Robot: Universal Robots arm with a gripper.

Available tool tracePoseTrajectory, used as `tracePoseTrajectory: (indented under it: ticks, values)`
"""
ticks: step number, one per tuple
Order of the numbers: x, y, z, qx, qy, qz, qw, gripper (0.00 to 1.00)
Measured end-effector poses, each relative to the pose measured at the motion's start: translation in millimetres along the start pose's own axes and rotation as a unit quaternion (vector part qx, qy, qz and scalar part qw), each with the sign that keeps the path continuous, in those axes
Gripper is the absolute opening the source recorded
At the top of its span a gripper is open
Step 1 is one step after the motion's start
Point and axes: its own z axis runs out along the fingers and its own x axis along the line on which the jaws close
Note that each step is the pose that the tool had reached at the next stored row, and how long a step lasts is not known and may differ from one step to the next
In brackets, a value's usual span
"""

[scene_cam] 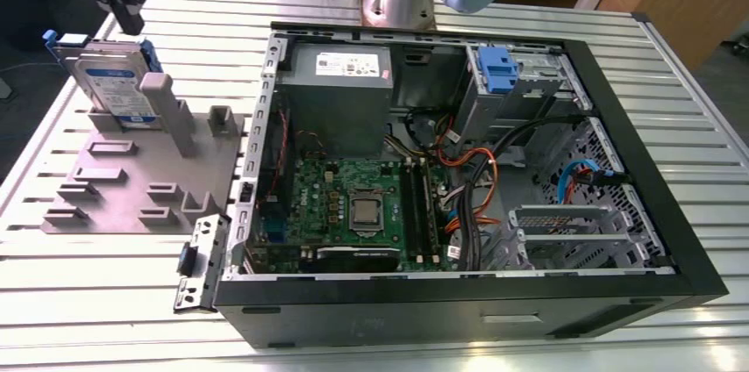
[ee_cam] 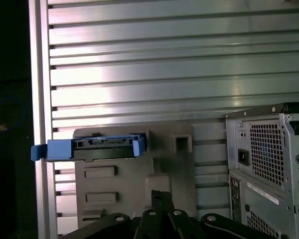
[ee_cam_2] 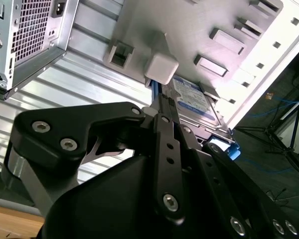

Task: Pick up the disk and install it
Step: 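Reach for the disk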

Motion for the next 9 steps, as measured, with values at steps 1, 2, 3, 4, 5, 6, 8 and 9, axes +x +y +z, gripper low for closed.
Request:
tracePoseTrajectory:
  ticks: [1,2,3,4,5,6,8,9]
  values:
    - [0.7,0.0,0.0,0.0000,0.0000,0.000,1.00000,0.11]
    - [1.4,-0.1,0.0,0.0000,0.0000,0.000,1.00000,0.11]
    - [2.4,-0.2,0.1,0.0000,0.0000,0.000,1.00000,0.11]
    - [3.4,-0.2,0.1,0.0000,0.0000,0.000,1.00000,0.11]
    - [4.6,-0.3,0.1,0.0000,0.0000,0.000,1.00000,0.11]
    - [5.8,-0.3,0.1,0.0000,0.0000,0.000,1.00000,0.11]
    - [8.0,-0.3,0.1,0.0000,0.0000,0.000,1.00000,0.11]
    - [9.0,-0.2,0.2,0.0000,0.0000,0.000,1.00000,0.11]
